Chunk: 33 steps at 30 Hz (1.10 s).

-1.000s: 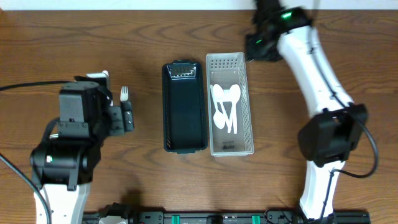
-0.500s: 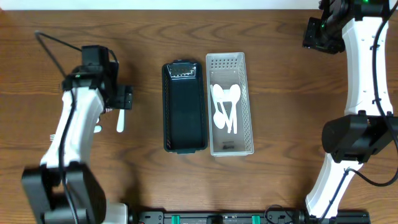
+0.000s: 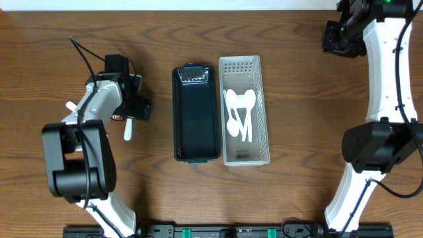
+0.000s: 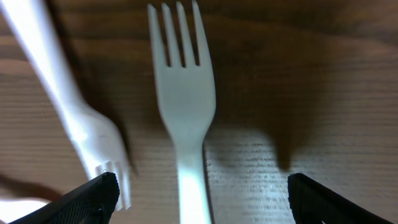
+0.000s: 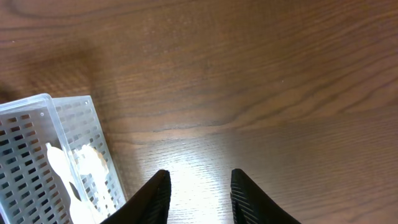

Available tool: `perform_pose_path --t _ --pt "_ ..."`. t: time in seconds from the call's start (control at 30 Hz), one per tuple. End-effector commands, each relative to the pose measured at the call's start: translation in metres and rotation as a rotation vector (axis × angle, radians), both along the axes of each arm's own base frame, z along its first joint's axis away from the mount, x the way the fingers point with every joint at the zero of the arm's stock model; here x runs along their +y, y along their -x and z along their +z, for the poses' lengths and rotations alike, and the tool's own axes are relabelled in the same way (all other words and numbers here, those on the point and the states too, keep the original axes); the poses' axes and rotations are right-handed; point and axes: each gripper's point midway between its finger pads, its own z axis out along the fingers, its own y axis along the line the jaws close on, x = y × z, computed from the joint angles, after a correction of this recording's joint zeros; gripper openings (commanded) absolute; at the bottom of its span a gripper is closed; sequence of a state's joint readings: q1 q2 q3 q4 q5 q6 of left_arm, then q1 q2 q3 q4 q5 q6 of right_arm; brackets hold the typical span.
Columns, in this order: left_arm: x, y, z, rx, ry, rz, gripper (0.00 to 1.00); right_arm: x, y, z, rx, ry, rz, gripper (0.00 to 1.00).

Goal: Pack container
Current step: 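Lower the left gripper onto a white fork and grasp it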

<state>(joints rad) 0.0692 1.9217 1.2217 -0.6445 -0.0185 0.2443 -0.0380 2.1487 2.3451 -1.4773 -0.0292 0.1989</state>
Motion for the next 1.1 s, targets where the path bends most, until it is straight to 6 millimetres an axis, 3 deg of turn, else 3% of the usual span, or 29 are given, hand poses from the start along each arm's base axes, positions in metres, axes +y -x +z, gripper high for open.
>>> perform_pose_path --t 0.0,0.3,0.83,1.03,1.07 --pt "-0.001 0.001 -0.011 0.026 0.015 -0.014 0.89 -0.001 -0.001 0.006 -0.016 0.008 0.012 0.34" --pt "-0.015 0.0 -0.021 0.031 0.096 -0.016 0.85 -0.001 0.0 0.006 -0.012 0.008 0.012 0.31" --pt "-0.015 0.0 -0.024 0.035 0.104 0.021 0.8 -0.006 0.004 0.004 0.008 0.039 0.002 0.31" --pt "-0.015 -0.003 -0.024 0.025 0.103 0.021 0.66 -0.006 0.004 0.004 0.008 0.039 0.002 0.31" --pt "-0.015 -0.003 -0.024 0.024 0.103 0.021 0.58 -0.006 0.005 0.004 0.009 0.039 0.002 0.31"
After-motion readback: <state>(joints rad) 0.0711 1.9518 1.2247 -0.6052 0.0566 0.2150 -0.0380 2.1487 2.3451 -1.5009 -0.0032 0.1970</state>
